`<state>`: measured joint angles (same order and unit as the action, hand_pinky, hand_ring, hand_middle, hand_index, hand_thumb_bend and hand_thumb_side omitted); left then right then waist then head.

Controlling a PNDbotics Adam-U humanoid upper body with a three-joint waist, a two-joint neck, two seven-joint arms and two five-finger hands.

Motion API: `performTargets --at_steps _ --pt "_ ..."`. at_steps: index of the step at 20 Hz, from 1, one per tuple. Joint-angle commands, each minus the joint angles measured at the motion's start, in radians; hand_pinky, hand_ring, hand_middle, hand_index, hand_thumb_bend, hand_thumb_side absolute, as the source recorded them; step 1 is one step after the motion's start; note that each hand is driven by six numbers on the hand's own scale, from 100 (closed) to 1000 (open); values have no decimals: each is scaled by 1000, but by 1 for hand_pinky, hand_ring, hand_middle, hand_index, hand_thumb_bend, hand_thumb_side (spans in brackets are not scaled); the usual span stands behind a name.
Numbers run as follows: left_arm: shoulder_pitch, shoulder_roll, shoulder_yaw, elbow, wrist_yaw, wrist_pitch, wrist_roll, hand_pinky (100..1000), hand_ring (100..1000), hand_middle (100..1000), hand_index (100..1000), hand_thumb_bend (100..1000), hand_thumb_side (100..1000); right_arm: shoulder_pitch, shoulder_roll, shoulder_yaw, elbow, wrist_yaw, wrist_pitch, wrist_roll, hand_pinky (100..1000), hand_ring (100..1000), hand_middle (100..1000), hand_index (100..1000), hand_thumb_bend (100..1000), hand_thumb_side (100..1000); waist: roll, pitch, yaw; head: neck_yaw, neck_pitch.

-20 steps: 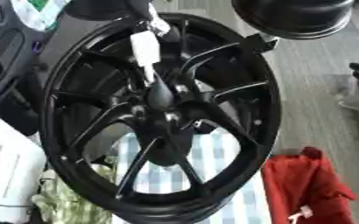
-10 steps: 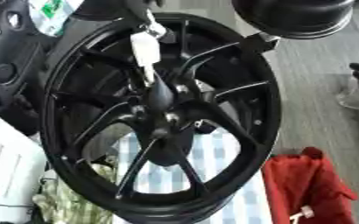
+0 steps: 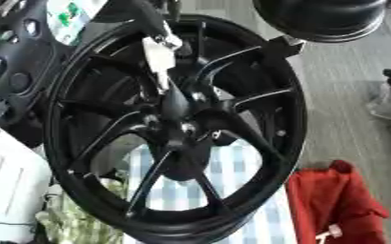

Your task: Pull the pin out of the wheel hub.

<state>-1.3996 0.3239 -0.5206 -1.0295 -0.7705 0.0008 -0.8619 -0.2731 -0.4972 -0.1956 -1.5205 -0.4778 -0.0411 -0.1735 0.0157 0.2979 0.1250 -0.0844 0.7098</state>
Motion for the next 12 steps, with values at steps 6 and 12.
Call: performTargets --at_steps 6,12 --pt "-20 24 5 -11 1 -24 -35 889 844 779 744 516 493 -9 -35 -2 -6 2 5 -9 909 746 813 825 100 781 0 -28 4 -1 0" --pt "-21 35 -2 -20 30 -33 -45 891 844 778 745 528 569 -6 -36 0 -4 5 8 -13 909 745 812 825 100 784 1 -29 8 -3 1"
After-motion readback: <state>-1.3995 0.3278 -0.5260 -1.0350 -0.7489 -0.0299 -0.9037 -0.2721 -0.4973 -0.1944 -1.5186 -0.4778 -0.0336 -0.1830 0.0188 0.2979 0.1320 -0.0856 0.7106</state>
